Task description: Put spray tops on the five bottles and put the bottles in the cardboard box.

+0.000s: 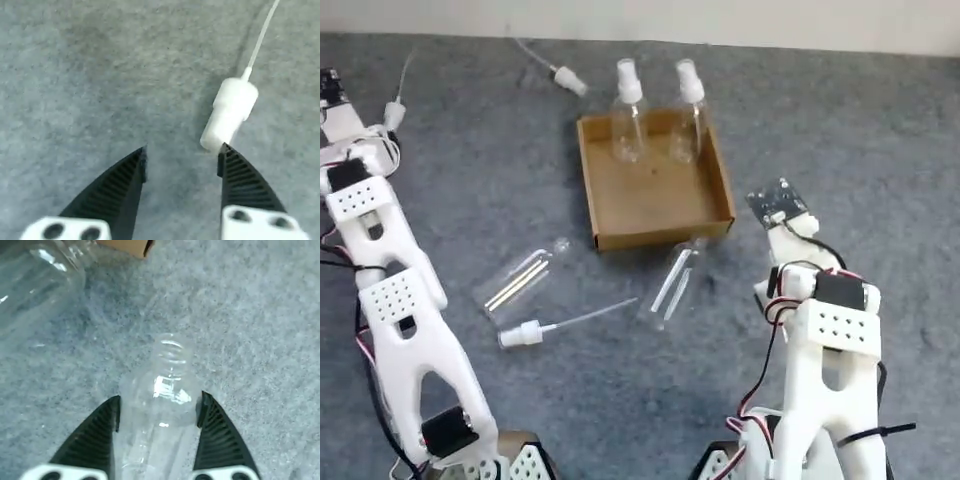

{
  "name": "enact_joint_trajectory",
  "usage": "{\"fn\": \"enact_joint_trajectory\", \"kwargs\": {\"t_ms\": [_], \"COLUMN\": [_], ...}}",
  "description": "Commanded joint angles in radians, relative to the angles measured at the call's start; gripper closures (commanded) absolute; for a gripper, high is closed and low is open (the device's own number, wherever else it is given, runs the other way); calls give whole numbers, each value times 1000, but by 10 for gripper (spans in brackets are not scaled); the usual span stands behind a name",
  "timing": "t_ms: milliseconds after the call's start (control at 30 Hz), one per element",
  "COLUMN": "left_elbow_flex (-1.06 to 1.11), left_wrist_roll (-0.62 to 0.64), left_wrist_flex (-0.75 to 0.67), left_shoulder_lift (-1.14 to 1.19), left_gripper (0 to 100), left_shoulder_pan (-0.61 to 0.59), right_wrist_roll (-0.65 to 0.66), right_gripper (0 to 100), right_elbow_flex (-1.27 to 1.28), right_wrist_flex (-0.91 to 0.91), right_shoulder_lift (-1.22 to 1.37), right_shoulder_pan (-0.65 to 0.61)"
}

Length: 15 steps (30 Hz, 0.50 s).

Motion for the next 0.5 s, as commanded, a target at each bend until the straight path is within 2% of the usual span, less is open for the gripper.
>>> {"fn": "enact_joint_trajectory", "kwargs": {"t_ms": [0, 267, 467], "left_elbow_flex": [-50, -47, 28], "left_wrist_roll": [9, 9, 8], "left_wrist_flex": [-55, -74, -166], "left_shoulder_lift": [-22, -16, -15], "left_gripper": [792, 793, 793], "left_shoulder_pan": [39, 85, 101], "right_wrist_roll": [5, 5, 5], "right_gripper": [995, 995, 995], "right_elbow_flex": [-5, -5, -5], "right_wrist_flex": [-15, -15, -15], "right_shoulder_lift": [-1, -1, -1], "right_shoulder_pan": [-12, -12, -12]}}
